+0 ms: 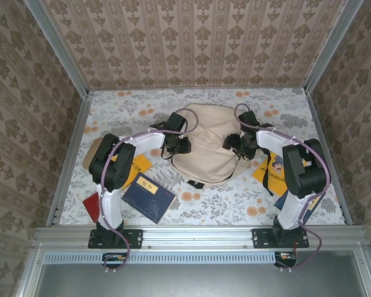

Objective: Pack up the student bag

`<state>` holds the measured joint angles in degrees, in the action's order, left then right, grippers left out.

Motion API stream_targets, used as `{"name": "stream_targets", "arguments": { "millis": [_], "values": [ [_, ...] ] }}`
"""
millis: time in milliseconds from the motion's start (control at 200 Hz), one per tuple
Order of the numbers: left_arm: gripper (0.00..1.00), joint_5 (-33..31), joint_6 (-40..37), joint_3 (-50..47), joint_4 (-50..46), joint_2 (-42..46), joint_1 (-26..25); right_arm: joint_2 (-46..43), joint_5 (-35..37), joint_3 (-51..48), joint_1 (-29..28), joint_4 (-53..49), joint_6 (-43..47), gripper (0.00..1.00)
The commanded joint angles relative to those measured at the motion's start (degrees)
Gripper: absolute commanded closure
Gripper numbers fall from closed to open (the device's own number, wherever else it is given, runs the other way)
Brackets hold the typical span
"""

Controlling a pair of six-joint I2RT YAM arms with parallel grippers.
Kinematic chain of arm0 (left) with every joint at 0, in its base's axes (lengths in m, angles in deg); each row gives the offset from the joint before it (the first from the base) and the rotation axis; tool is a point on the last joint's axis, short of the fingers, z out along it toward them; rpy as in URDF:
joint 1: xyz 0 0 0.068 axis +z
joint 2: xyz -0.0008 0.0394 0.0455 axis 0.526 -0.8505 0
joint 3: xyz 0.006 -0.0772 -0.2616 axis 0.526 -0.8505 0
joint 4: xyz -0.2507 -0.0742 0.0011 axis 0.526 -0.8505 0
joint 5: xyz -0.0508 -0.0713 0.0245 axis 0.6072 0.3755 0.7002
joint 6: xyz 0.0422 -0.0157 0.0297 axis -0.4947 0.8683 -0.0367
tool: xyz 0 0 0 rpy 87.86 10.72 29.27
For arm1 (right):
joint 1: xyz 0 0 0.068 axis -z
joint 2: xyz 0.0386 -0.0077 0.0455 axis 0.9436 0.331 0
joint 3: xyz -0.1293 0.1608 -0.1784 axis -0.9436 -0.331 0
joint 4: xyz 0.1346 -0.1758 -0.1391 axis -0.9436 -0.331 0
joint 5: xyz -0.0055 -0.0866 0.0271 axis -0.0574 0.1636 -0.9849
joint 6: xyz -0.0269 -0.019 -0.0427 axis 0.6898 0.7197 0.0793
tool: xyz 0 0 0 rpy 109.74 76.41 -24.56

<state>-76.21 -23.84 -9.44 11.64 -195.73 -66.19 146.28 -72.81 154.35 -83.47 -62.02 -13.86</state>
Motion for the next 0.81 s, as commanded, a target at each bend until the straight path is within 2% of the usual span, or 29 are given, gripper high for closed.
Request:
{"name": "stream_targets", "arguments": {
  "millis": [0, 115, 220, 365, 445, 525, 690, 760, 800],
  "values": [
    [0.77, -3.22, 1.72, -3.28, -2.76, 0.68, 2.73, 4.98, -6.27, 3.66, -0.25, 4.82, 2.41, 0.18],
    [0.76, -4.84, 0.91, -4.31, -3.29, 1.62, 5.23, 6.72, -9.47, 6.59, -1.06, 6.04, 2.68, 0.18],
    [0.72, -4.84, -0.95, -3.36, -3.87, 3.08, 6.92, 4.05, -9.12, 7.86, -1.53, 5.14, 3.54, 0.18],
    [0.59, -3.23, -3.59, 0.03, -5.35, 6.73, 6.23, -4.32, -0.74, 6.41, -1.39, 1.68, 8.1, 0.18],
    [0.53, -1.38, -3.38, 0.66, -4.66, 8.92, 5.34, -8.68, 4.38, 4.03, -1.63, 0.38, 13.6, 0.22],
    [0.5, 0.0, -2.5, 0.94, -3.89, 10.33, 4.39, -11.23, 6.0, 2.52, -2.46, -2.02, 19.89, 0.24],
    [0.52, 2.73, 0.35, 1.54, -0.53, 9.2, 2.22, -11.29, 7.15, 2.51, -6.36, -5.72, 27.34, 0.33],
    [0.57, 3.83, 1.99, 2.86, 0.14, 6.85, 1.22, -10.51, 4.5, 2.55, -7.59, -5.1, 28.56, 0.38],
    [0.62, 4.77, 3.0, 3.91, 0.8, 5.39, 0.75, -9.98, 3.2, 2.46, -8.27, -4.28, 29.04, 0.46]
  ]
}}
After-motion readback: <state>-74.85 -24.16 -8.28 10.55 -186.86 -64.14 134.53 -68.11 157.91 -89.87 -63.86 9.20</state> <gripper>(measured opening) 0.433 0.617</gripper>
